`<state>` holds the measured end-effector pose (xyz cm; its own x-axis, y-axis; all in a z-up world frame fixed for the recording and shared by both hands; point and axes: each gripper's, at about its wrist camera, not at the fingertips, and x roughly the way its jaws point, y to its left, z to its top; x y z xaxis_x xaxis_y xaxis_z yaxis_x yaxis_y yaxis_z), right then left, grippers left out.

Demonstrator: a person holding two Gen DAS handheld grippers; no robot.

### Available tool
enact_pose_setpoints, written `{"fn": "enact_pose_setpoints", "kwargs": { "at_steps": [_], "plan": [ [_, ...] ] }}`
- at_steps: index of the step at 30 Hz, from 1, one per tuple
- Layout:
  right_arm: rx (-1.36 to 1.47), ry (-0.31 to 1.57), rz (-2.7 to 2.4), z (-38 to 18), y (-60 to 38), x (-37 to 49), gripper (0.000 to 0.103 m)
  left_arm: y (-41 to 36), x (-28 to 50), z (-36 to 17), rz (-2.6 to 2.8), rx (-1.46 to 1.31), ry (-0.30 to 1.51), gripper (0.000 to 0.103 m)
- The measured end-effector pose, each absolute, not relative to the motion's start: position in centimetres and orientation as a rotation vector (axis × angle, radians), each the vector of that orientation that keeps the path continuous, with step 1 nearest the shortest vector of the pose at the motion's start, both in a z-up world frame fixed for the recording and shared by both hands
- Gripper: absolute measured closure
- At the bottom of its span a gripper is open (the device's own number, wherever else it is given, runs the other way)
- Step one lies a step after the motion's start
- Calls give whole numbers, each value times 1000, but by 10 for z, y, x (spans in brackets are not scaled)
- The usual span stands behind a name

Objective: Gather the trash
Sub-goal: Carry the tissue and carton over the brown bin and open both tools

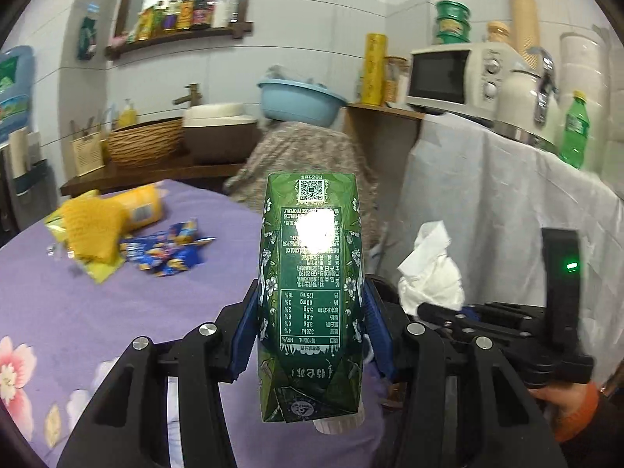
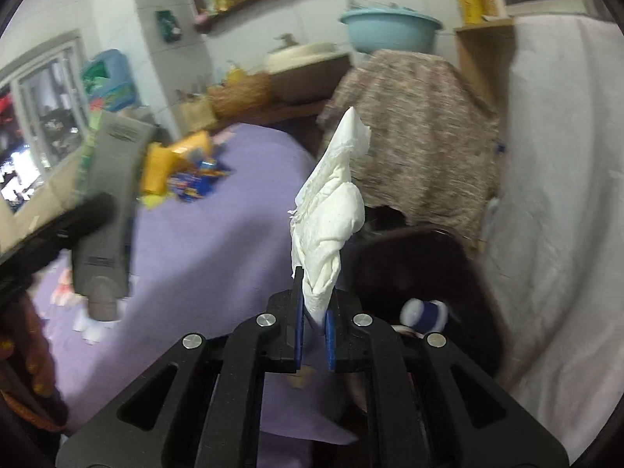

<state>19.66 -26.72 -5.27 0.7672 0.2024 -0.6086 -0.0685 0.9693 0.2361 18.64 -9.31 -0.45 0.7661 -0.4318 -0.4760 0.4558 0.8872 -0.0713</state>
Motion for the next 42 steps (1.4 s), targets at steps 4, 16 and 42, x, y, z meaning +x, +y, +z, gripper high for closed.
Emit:
{"fn": "enact_pose_setpoints", "kwargs": {
  "at_steps": [4, 16, 42],
  "plan": [
    [209, 792, 52, -96, -306, 206, 94, -132, 190, -13, -573, 50, 538, 53],
    [288, 1082, -23, -221, -345, 251, 91, -197, 212, -60, -635, 69, 699, 53],
    [297, 912, -116, -175, -372, 147, 40, -286, 284, -155, -603, 229, 1018, 53]
  ]
}}
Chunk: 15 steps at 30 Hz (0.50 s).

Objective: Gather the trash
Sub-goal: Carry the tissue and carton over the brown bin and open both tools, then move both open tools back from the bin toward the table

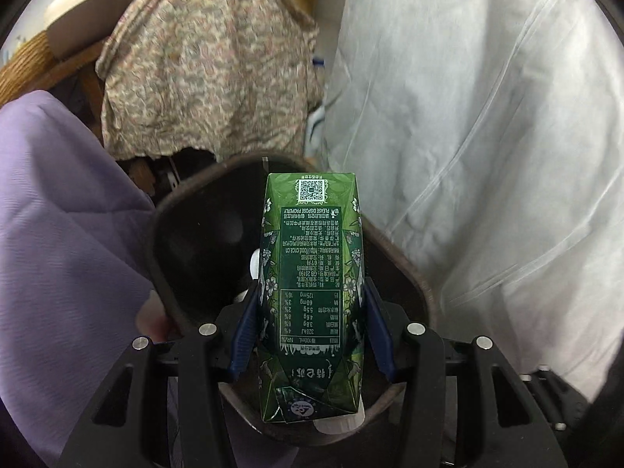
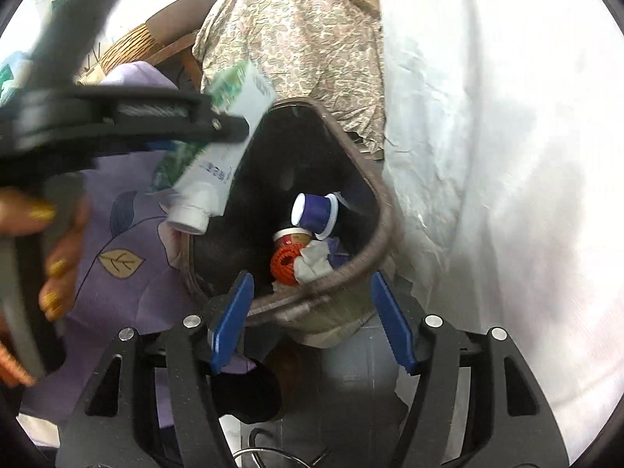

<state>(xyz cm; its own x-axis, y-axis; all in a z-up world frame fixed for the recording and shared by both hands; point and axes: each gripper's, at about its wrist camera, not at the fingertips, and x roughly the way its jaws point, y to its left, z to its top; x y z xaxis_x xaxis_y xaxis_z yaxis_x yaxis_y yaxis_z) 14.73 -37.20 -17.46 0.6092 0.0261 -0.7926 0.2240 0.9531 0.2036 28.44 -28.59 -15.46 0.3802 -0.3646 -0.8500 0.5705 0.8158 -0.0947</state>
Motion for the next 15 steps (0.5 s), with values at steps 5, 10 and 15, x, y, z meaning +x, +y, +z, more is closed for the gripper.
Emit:
{"fn": "enact_pose_setpoints", "kwargs": {
  "at_steps": [5, 10, 15],
  "plan": [
    [307, 913, -132, -174, -378, 133, 40, -285, 291, -169, -595, 213, 1062, 53],
    [293, 913, -122, -172, -372, 129, 40, -285, 294, -175, -595, 192, 1076, 40],
    [285, 915, -121, -170, -368, 131, 40, -281, 291, -163, -598, 158, 1054, 32]
  ]
}}
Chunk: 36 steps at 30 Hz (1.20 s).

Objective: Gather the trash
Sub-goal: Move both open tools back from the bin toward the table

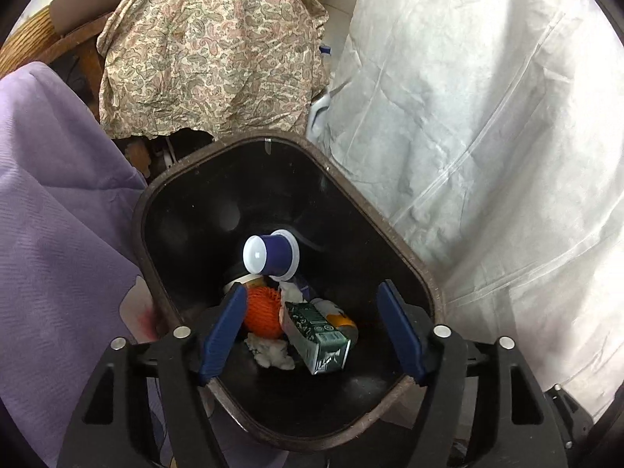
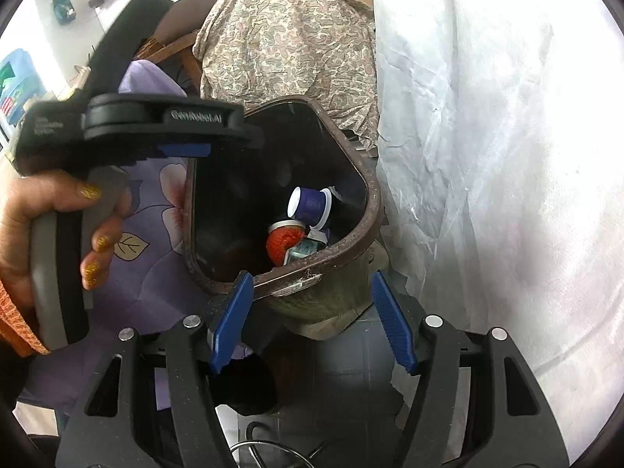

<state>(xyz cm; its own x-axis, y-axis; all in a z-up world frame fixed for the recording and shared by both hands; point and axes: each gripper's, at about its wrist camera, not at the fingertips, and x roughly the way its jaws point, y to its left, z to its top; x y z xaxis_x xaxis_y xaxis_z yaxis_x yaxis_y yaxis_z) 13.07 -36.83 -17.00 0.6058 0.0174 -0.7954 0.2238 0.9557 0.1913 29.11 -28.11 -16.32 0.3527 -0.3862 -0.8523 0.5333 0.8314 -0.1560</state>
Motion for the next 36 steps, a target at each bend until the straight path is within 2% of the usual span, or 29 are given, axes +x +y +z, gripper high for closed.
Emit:
{"fn": "enact_pose_setpoints", "kwargs": {
  "at_steps": [2, 5, 12, 15, 26, 36],
  "plan": [
    [274, 914, -124, -168, -367, 130, 38, -280, 288, -153, -604, 145, 1027, 31],
    [235, 911, -140, -163, -364, 133, 26, -274, 278, -127, -615, 126, 966, 26],
    [247, 882, -159, -146, -357, 143, 25, -241, 252, -64, -660, 58, 808, 18],
    [247, 846, -135, -134, -349, 149, 17, -217, 243, -44, -661, 40, 753, 16],
    [187, 787, 43, -95, -299, 182, 16, -96, 233, -4, -436, 40, 605, 12],
    [96, 744, 238, -59, -224, 211, 15, 54, 275, 9, -70, 28, 534, 12]
  ]
}}
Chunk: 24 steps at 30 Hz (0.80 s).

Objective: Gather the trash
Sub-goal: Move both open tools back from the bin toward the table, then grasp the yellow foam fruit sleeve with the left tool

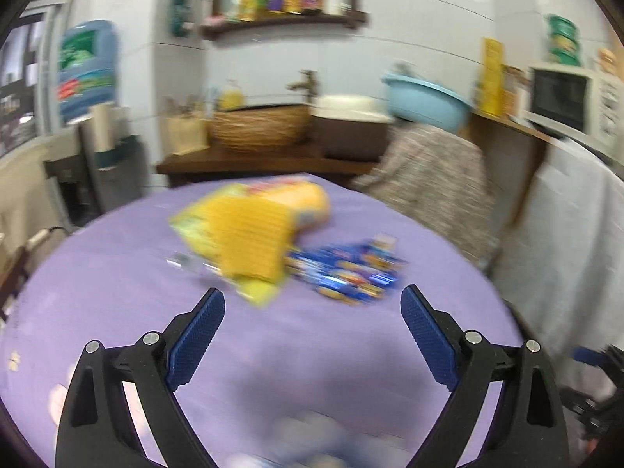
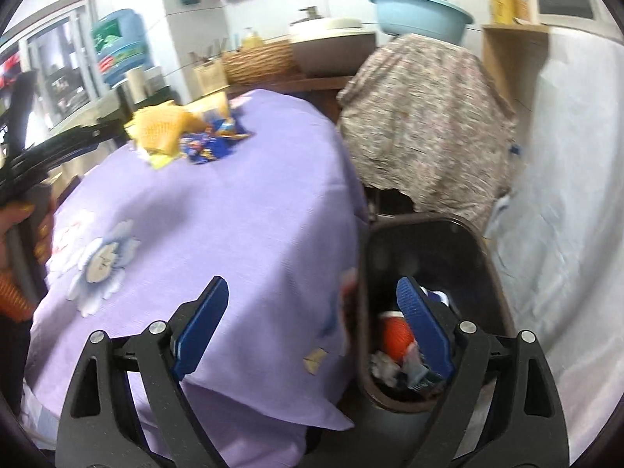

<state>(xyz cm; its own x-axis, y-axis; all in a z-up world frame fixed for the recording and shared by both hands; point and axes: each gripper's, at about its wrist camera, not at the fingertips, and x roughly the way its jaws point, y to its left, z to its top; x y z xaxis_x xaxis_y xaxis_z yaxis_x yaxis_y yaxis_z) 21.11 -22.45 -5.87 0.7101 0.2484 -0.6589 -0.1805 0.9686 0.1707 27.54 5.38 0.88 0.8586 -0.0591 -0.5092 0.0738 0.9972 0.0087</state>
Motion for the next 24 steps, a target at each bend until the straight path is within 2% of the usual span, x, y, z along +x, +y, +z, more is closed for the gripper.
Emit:
{"fn": "enact_pose_setpoints", "kwargs": {
  "at_steps": [7, 11, 13, 15, 17, 19, 21, 24],
  "plan": [
    [49, 745, 281, -51, -196, 212, 14, 92, 324, 10, -24, 64, 517, 13],
    [29, 747, 279, -45, -191, 212, 14, 86, 349, 9, -17, 135, 526, 18],
    [25, 746, 281, -43, -189, 212, 14, 82, 366, 1, -8, 165, 561, 31],
    [16, 744, 282, -41, -185, 212, 14, 77, 375, -4, 4, 190, 583, 38],
    [7, 742, 283, -40, -182, 213, 14, 77, 384, -11, 31, 218, 607, 51],
    [-2, 735, 283, -38, -180, 215, 14, 80, 385, -14, 46, 206, 627, 82],
    [-9, 728, 291, -36, -178, 218, 14, 85, 379, -12, 33, 171, 629, 91],
    [-21, 720, 305, -31, -172, 226, 14, 90, 361, -5, 14, 140, 600, 94]
  ]
}}
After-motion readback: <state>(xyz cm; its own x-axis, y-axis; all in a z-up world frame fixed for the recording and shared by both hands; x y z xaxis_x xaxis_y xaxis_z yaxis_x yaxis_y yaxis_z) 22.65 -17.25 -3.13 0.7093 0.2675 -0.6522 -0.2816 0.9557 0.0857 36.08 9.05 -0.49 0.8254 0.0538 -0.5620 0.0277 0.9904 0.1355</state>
